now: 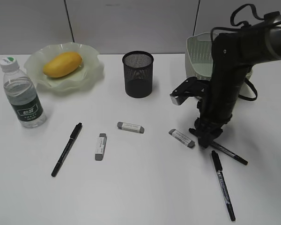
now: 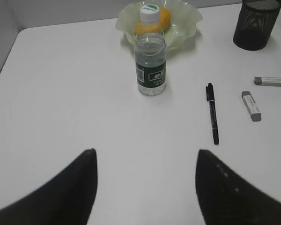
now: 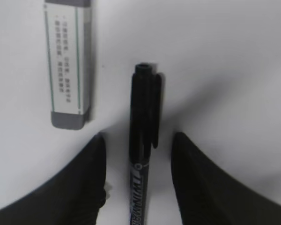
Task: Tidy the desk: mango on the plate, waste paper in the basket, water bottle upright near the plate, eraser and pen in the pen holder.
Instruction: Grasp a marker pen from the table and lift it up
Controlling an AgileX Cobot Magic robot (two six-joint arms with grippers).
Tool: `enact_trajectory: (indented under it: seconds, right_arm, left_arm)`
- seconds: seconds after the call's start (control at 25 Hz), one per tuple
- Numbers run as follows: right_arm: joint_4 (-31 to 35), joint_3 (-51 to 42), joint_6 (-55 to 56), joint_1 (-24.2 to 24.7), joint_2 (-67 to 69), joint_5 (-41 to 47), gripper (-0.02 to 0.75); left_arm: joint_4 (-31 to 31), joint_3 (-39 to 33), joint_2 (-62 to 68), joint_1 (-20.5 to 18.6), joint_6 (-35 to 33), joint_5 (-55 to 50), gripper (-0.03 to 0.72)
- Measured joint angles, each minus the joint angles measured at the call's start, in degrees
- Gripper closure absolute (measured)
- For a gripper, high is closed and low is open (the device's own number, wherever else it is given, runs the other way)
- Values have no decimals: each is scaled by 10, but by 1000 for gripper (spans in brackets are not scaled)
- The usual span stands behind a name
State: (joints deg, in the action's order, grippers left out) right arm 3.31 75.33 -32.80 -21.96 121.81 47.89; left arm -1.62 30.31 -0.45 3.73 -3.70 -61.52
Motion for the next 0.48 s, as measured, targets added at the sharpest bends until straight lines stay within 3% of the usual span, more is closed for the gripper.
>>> enact_trajectory:
  seconds: [0.48]
  right_arm:
    - [1,2,0,0,7,-4,437]
  left_arm:
    - [0,0,0,0,0,0,190]
